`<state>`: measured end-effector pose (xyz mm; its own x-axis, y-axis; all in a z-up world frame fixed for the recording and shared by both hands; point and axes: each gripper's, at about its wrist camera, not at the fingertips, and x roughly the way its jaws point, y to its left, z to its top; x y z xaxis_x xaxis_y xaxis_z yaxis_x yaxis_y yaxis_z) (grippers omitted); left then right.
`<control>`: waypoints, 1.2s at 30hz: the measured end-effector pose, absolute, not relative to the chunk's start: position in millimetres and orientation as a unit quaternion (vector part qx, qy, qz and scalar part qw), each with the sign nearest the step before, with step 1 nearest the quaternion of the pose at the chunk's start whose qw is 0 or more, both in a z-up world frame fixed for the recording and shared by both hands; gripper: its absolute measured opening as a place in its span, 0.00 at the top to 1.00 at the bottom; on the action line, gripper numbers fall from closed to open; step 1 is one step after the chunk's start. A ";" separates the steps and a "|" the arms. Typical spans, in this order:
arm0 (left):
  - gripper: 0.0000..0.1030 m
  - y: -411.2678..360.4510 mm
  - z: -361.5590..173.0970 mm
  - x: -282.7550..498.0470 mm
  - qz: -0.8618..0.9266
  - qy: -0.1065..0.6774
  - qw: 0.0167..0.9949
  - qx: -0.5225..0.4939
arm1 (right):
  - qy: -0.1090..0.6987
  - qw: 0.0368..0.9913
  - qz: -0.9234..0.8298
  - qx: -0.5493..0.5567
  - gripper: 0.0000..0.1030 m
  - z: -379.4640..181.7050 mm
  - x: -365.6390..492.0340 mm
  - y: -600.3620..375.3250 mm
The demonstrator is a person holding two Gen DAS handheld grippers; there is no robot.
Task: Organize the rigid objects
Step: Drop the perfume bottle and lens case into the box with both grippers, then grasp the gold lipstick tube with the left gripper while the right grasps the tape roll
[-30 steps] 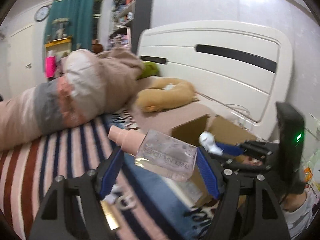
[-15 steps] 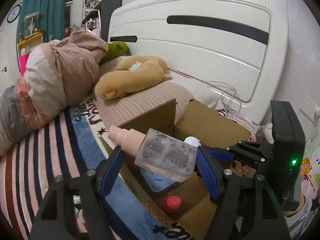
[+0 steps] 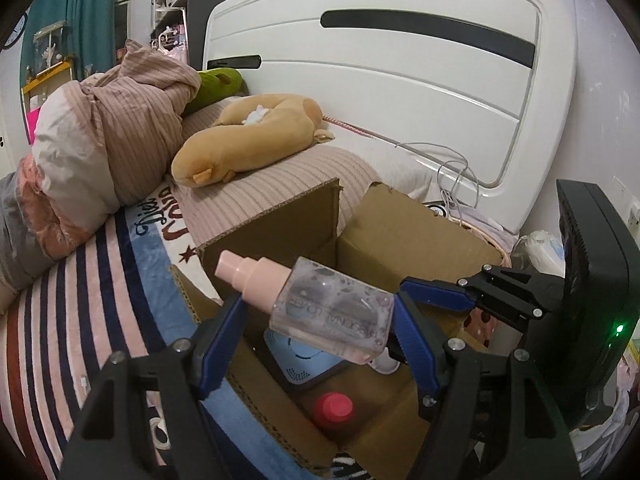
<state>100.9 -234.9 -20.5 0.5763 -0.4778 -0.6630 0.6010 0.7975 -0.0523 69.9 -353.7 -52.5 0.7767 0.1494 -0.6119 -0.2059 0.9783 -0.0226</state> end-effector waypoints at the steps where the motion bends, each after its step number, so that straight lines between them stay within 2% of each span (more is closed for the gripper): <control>1: 0.31 -235.1 -20.7 100.8 -0.305 0.345 0.883 0.090 | 0.321 0.942 0.093 -0.045 0.63 -52.2 69.3 -353.7; 4: 0.31 -235.4 -21.6 100.1 -0.305 0.347 0.882 0.094 | 0.321 0.942 0.090 -0.046 0.61 -51.1 66.4 -352.6; 6: 0.31 -234.3 -21.1 98.9 -0.306 0.346 0.882 0.093 | 0.320 0.942 0.089 -0.048 0.52 -50.7 65.5 -352.2; 9: 0.28 -230.1 -16.4 94.6 -0.310 0.338 0.884 0.088 | 0.319 0.942 0.086 -0.055 0.48 -49.0 63.1 -350.1; 19: 0.26 -190.1 8.6 70.1 -0.292 0.304 0.905 0.060 | 0.317 0.944 0.073 -0.059 0.48 -38.6 56.4 -345.0; 28: 0.21 -82.1 28.1 43.6 -0.211 0.264 0.941 0.018 | 0.265 0.950 0.161 -0.042 0.48 -1.5 34.8 -291.9; 36: 0.19 27.4 -16.3 41.1 -0.114 0.299 0.947 -0.025 | 0.275 0.918 0.278 -0.070 0.48 -3.7 43.8 -190.3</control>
